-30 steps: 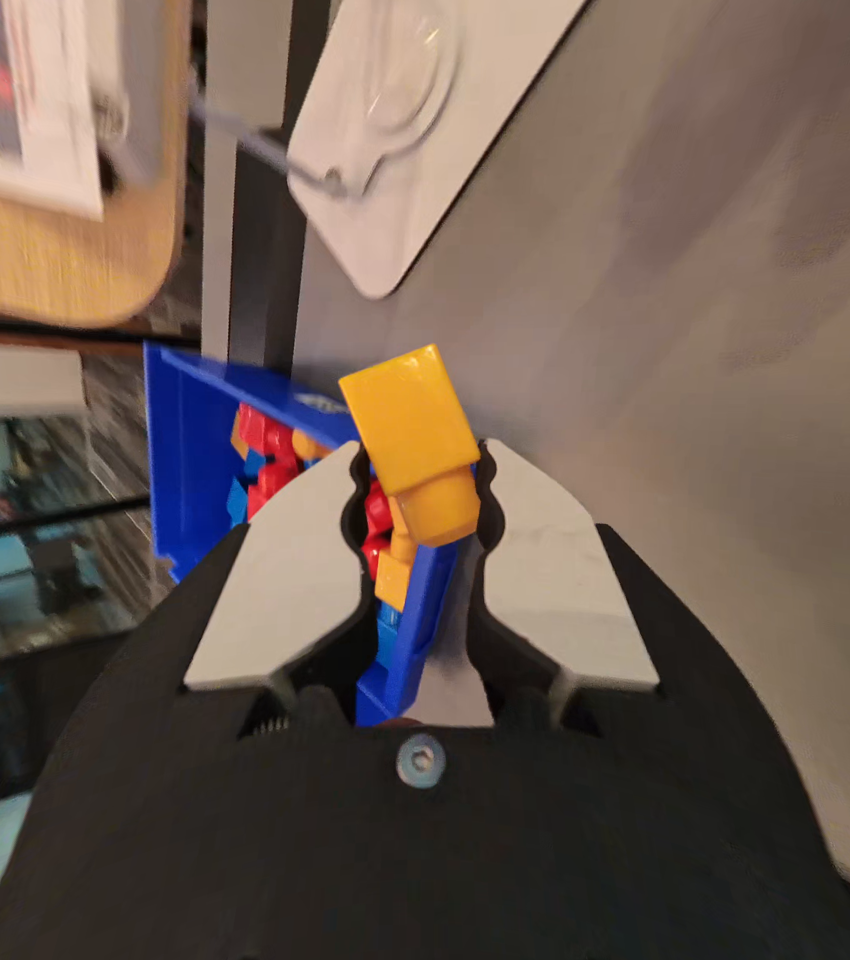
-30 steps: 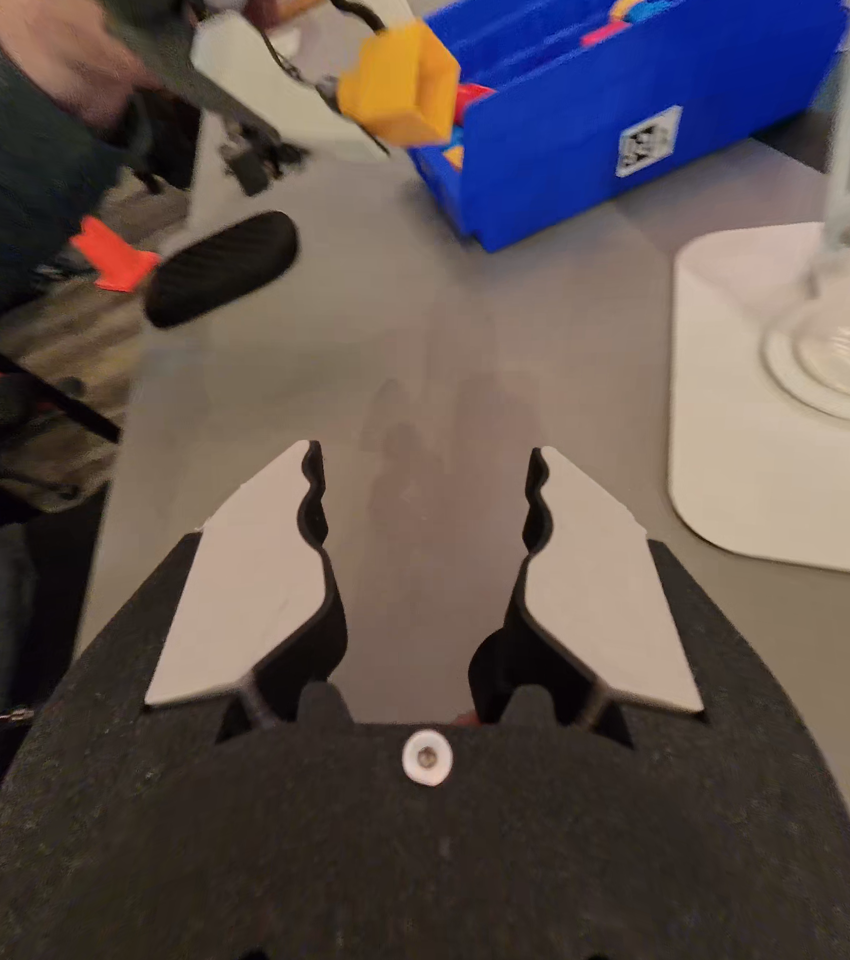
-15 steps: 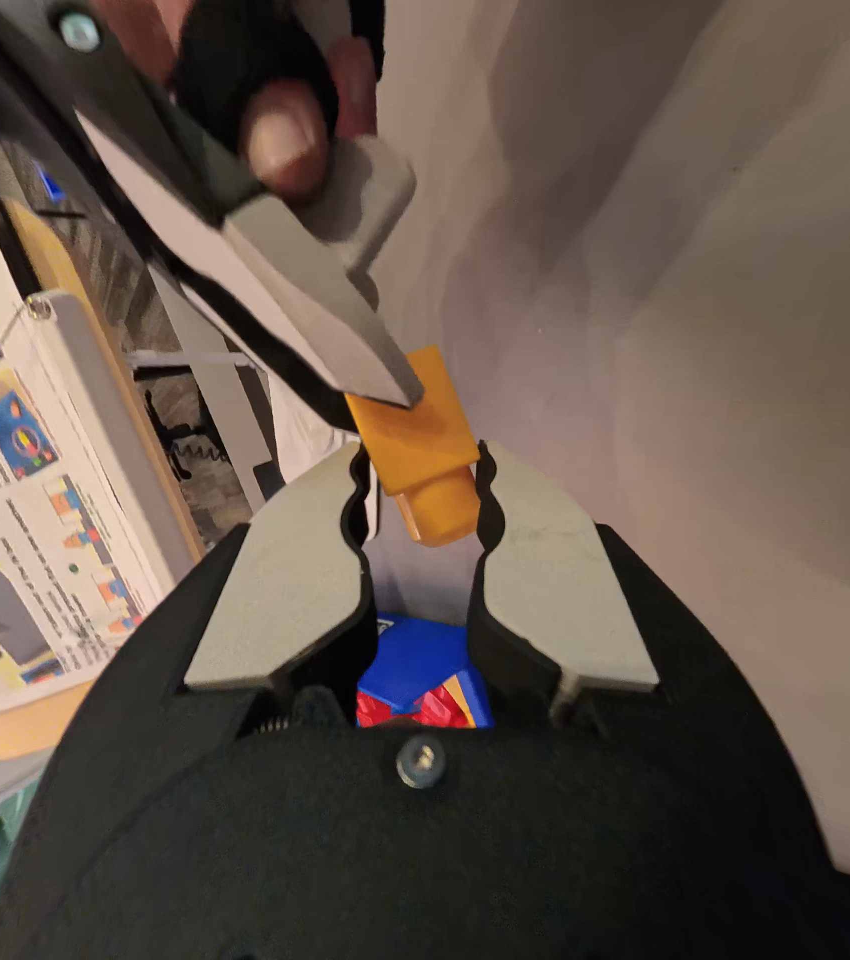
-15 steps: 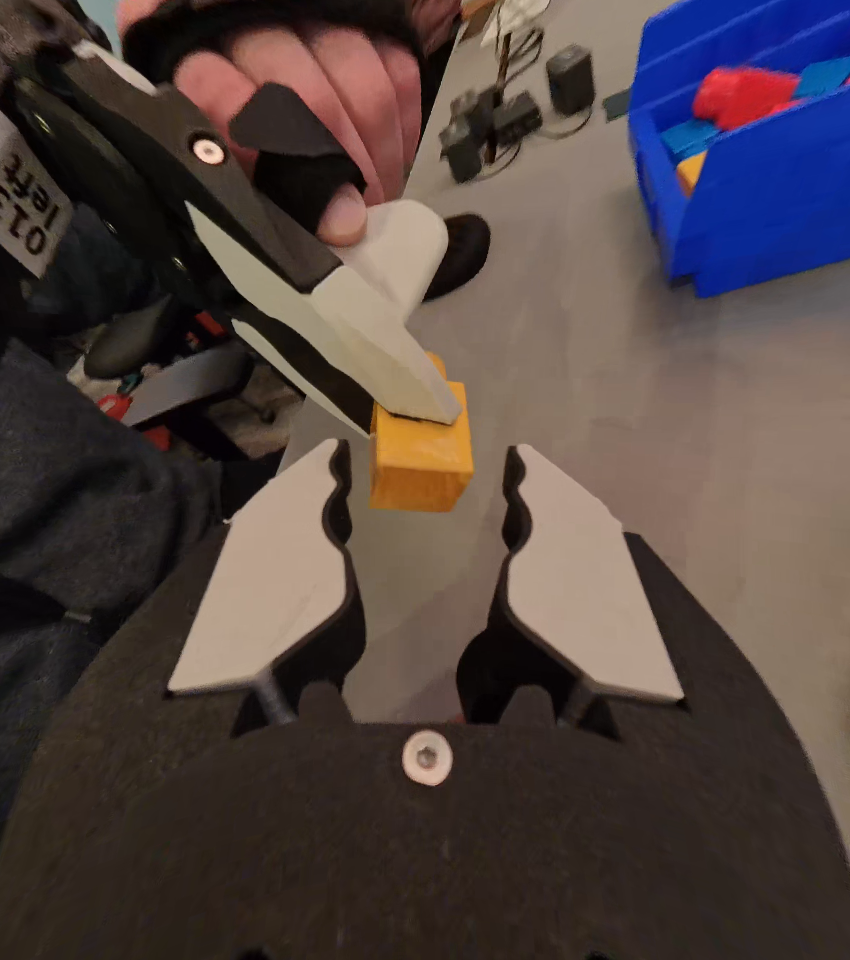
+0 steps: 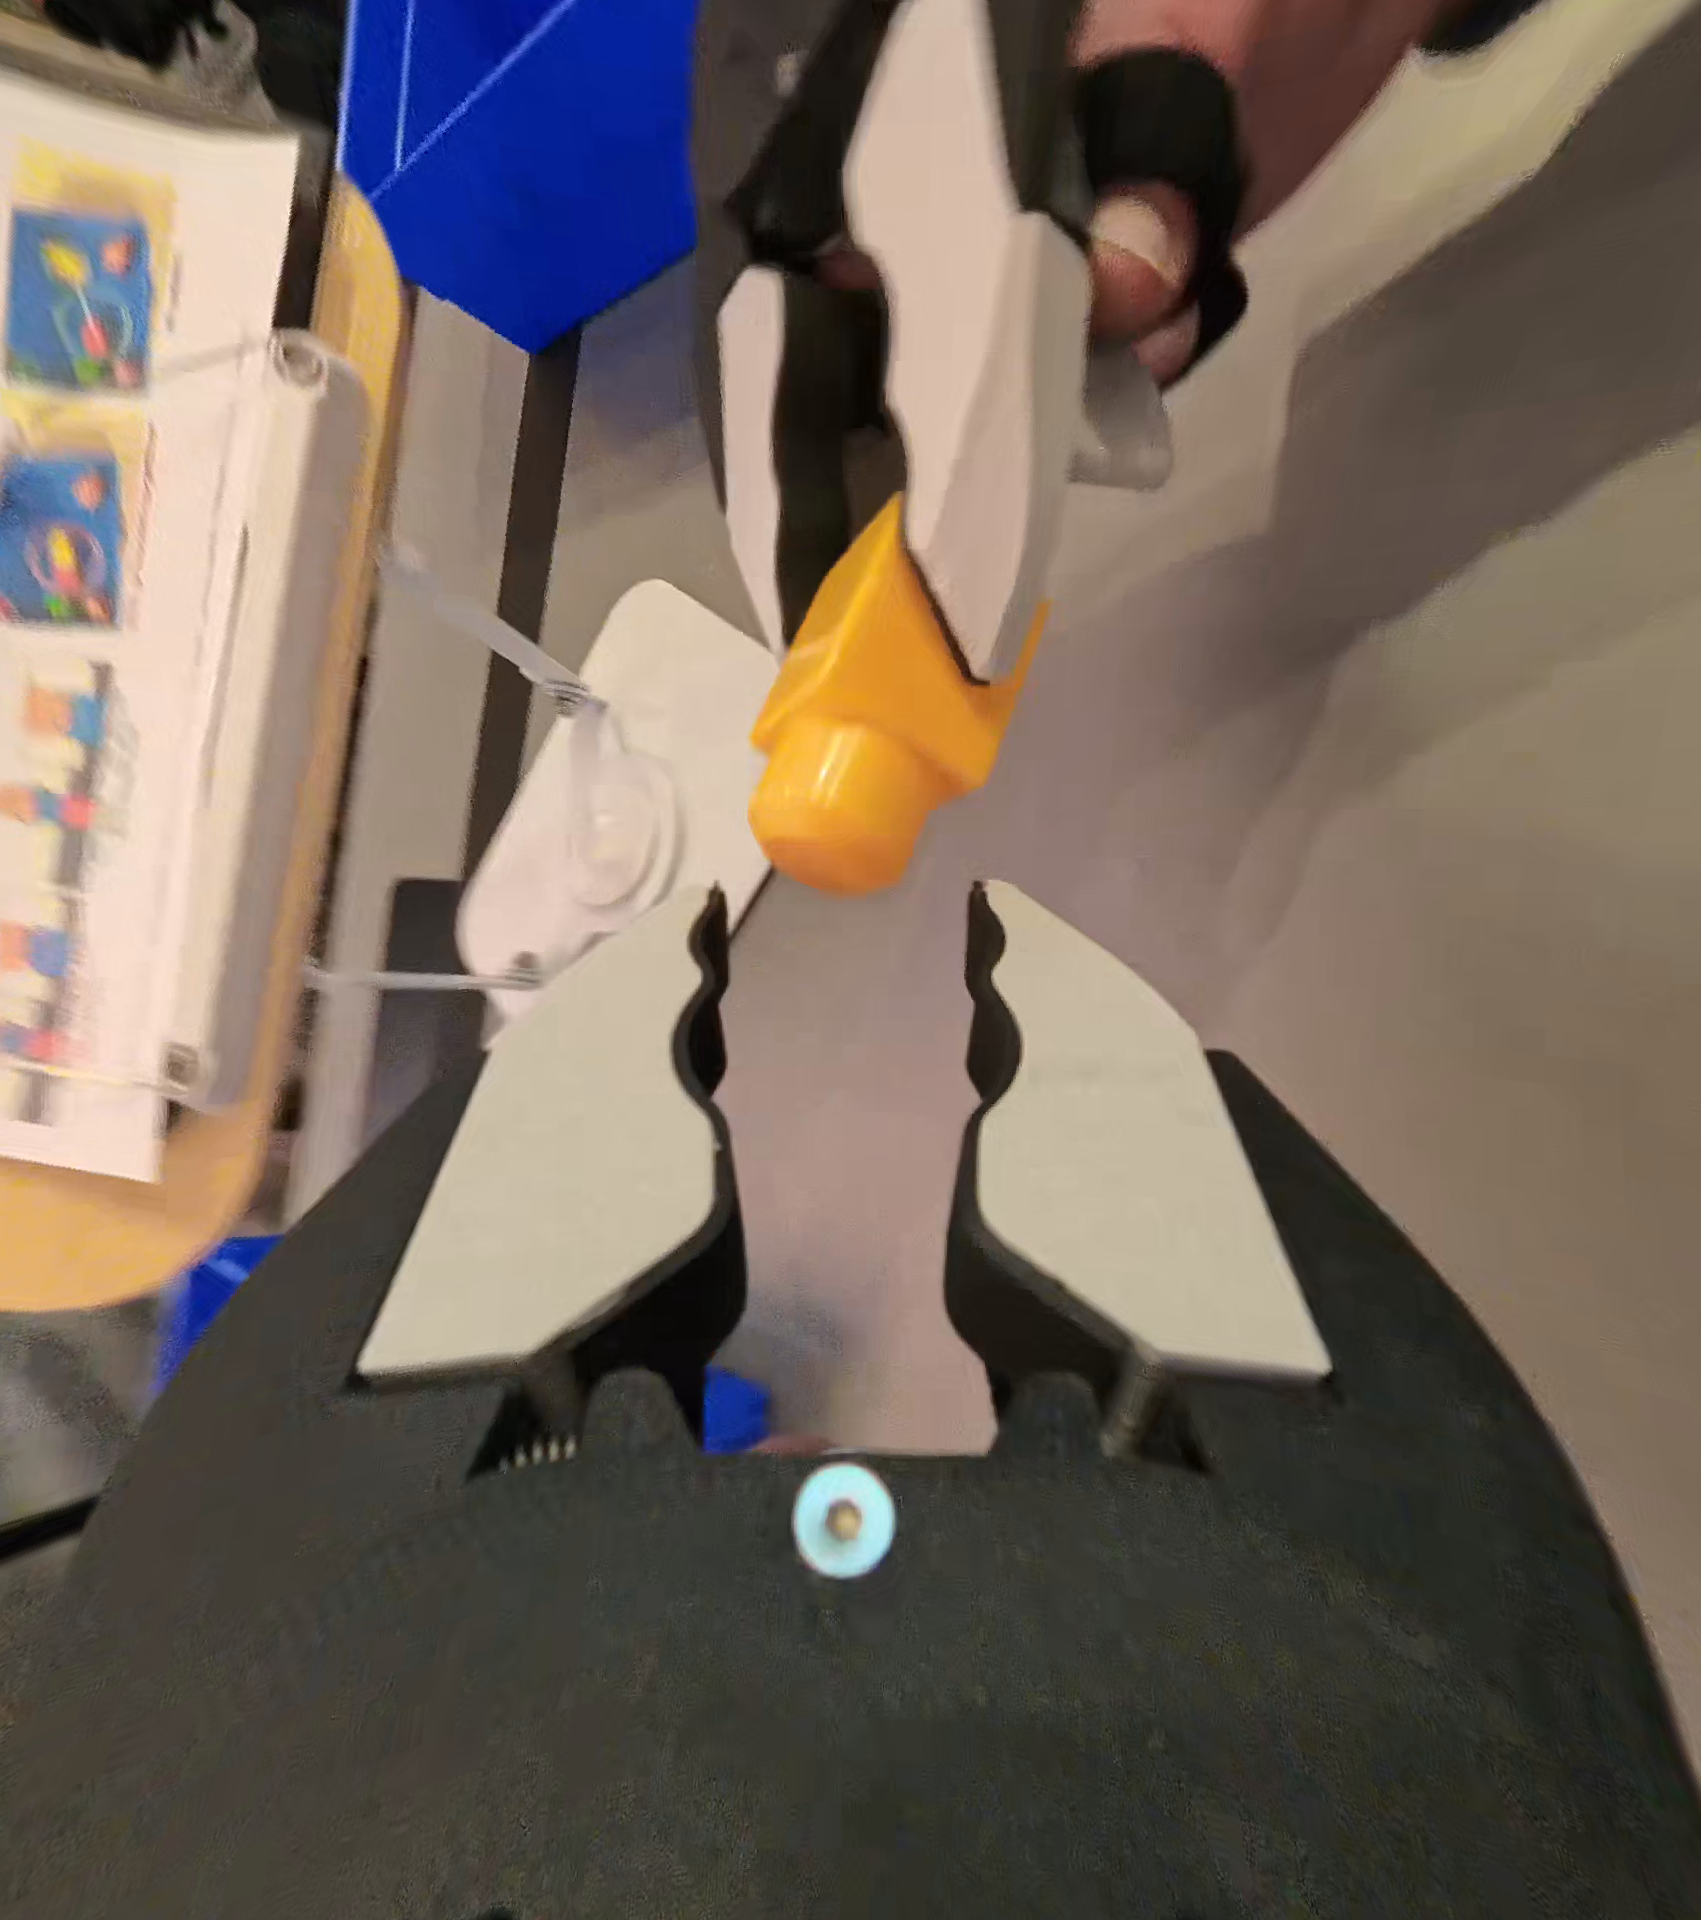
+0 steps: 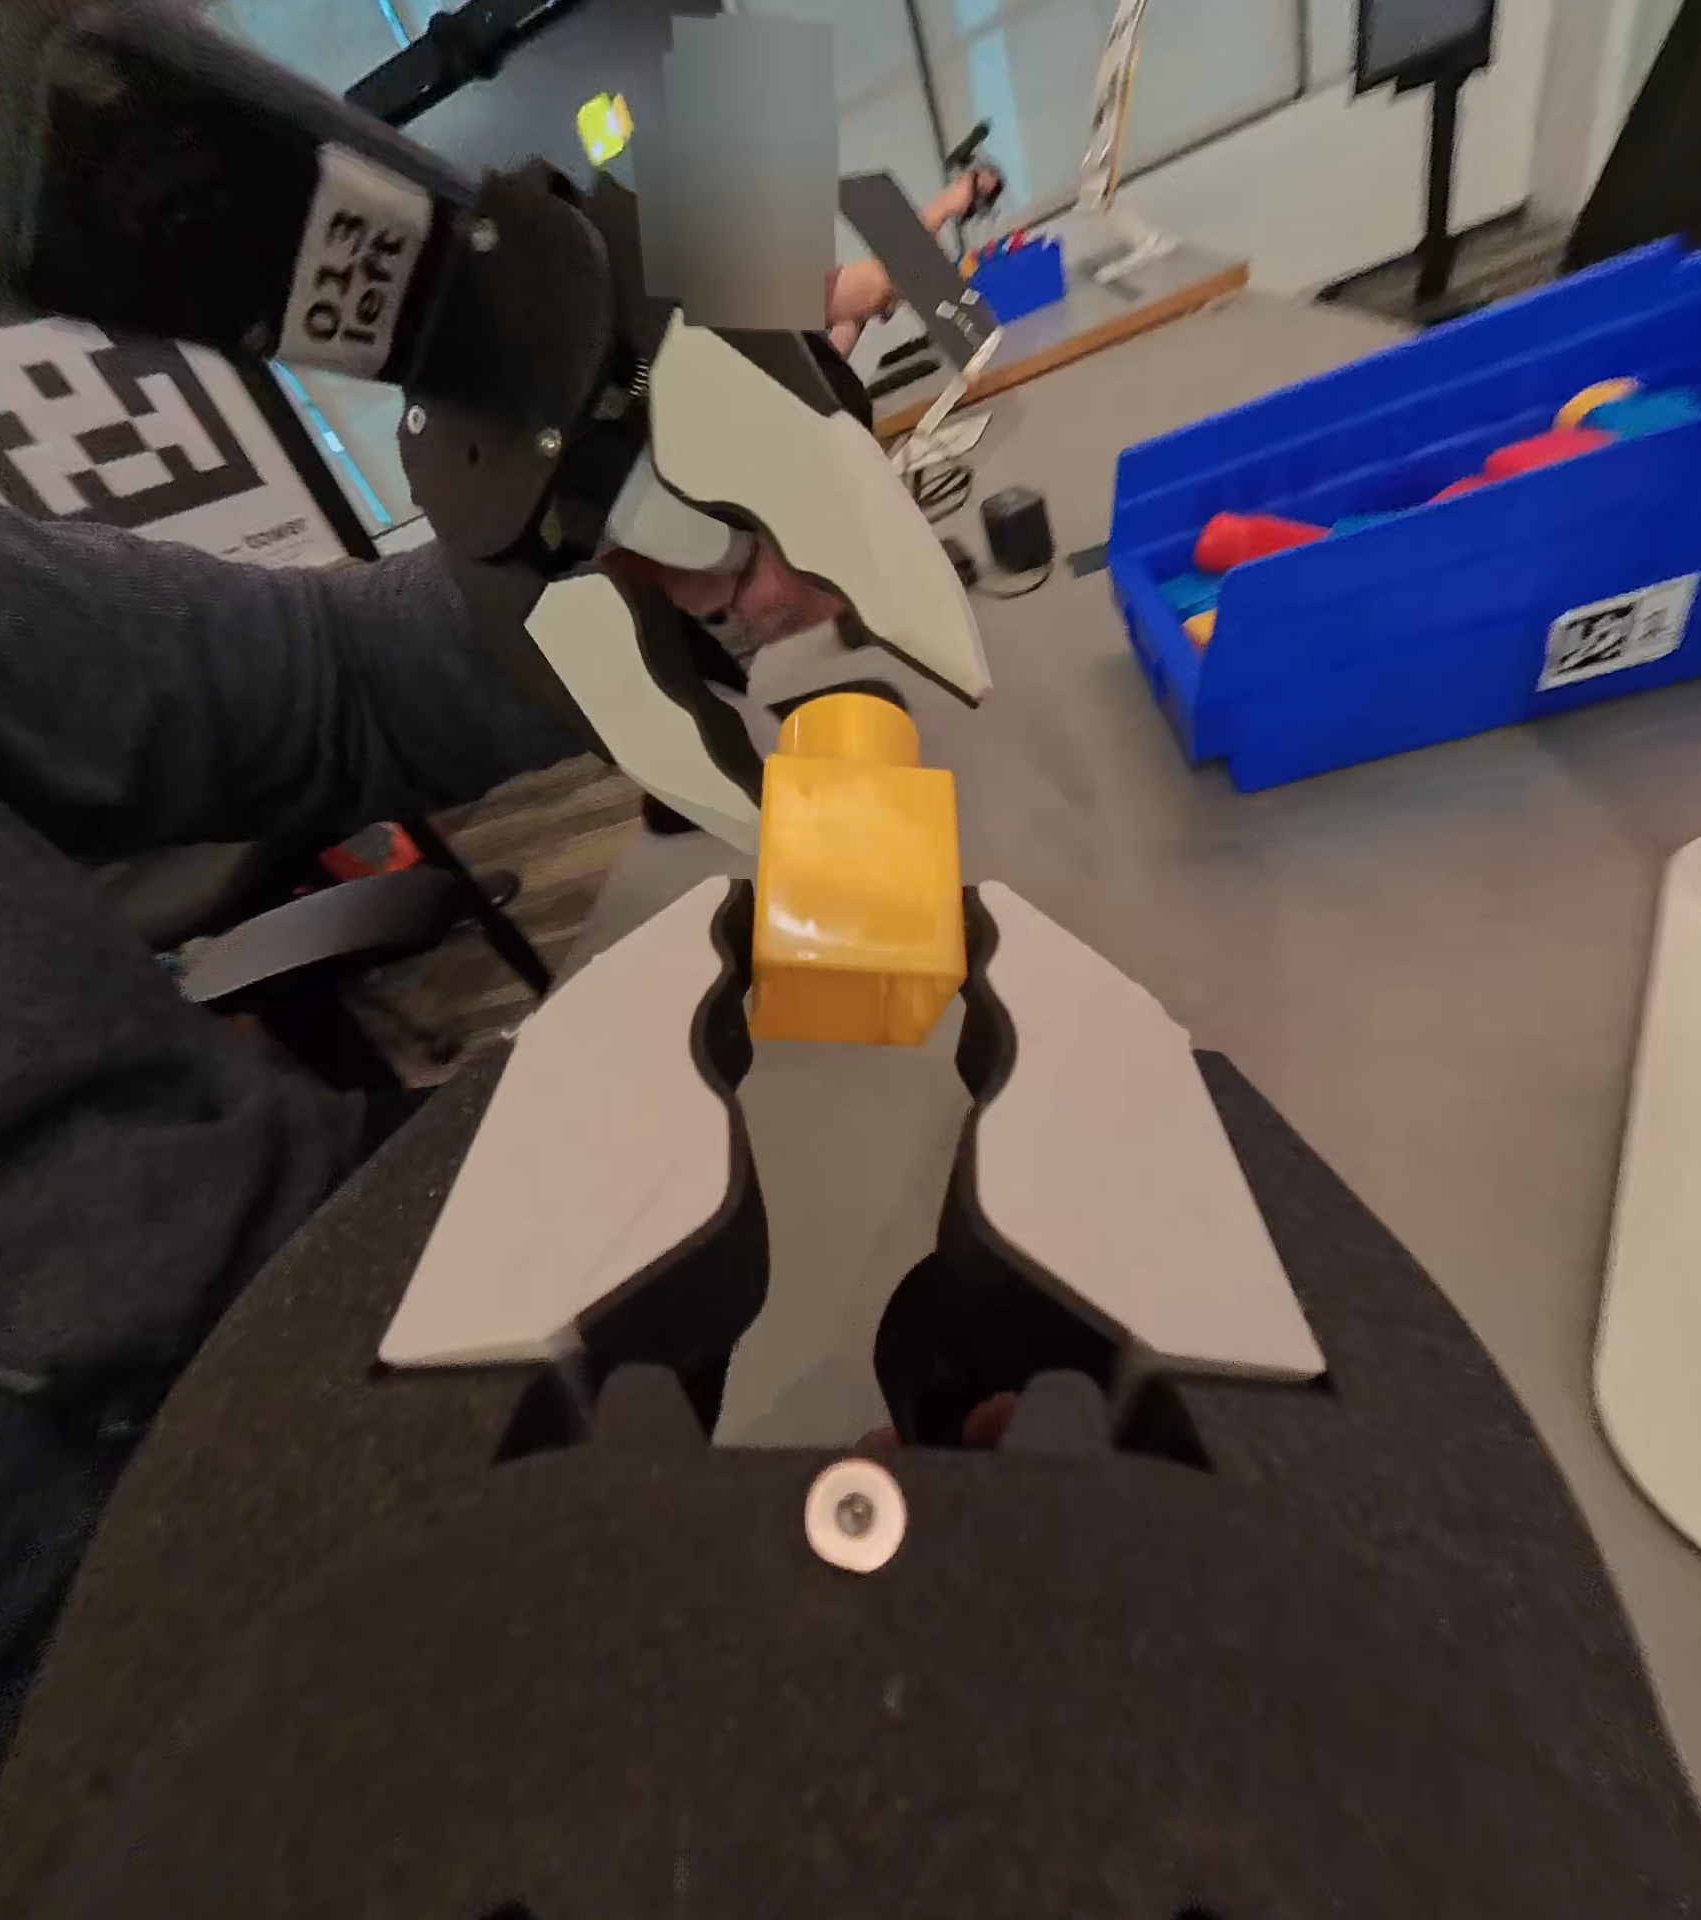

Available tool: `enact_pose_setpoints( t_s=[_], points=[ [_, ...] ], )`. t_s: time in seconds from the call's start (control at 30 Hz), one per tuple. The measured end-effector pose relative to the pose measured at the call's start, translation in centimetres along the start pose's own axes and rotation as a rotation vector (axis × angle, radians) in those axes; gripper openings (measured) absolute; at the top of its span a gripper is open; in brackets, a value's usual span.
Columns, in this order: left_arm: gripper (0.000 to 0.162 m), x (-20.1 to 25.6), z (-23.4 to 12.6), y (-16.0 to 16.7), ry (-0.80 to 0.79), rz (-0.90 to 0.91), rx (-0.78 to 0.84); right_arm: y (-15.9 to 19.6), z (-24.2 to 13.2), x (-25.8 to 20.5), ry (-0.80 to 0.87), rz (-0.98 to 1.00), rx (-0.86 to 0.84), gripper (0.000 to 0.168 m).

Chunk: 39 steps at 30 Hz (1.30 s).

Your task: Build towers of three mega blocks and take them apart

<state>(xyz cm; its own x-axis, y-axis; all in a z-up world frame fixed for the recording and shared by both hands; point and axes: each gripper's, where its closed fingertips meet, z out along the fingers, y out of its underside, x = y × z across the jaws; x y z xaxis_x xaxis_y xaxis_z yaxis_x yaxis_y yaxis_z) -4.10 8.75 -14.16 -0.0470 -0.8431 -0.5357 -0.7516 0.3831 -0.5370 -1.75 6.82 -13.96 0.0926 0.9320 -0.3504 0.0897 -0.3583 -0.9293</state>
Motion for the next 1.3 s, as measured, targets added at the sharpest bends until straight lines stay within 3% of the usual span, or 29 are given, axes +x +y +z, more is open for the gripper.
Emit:
enact_pose_setpoints(
  t_s=[0.17,0.3,0.37,0.57,0.73,0.93,1.1,1.23,1.3],
  points=[
    [0.050,1.0,0.3,-1.7,0.207,-0.454,0.204,-0.1,-0.9,0.4,0.139,-0.206,0.052,0.037],
    [0.049,1.7,0.7,-3.4,0.375,-0.655,0.301,-0.1,-0.9,0.2,0.187,-0.312,0.053,0.037],
    [0.037,1.5,0.8,-3.6,0.394,-0.688,0.336,0.1,-0.9,-0.1,0.185,-0.338,0.051,0.037],
    [0.032,2.0,1.2,-3.4,0.423,-0.655,0.286,0.9,-1.0,0.0,0.185,-0.356,0.005,0.037],
    [0.032,2.3,1.6,-2.7,0.406,-0.506,0.088,2.0,-0.9,0.7,0.244,-0.428,-0.183,0.051],
    [0.032,2.3,1.4,-3.1,0.420,-0.351,-0.104,2.6,-0.7,0.6,0.244,-0.473,-0.348,0.043],
    [0.032,2.8,2.0,-2.4,0.431,-0.322,-0.210,3.6,-0.1,0.8,0.235,-0.430,-0.347,0.037],
    [0.033,3.0,2.3,-2.0,0.399,-0.369,-0.175,4.1,0.2,1.2,0.235,-0.386,-0.286,0.037],
    [0.045,2.5,1.8,-1.2,0.363,-0.417,-0.151,4.2,0.0,1.7,0.247,-0.377,-0.255,0.037]
  ],
)
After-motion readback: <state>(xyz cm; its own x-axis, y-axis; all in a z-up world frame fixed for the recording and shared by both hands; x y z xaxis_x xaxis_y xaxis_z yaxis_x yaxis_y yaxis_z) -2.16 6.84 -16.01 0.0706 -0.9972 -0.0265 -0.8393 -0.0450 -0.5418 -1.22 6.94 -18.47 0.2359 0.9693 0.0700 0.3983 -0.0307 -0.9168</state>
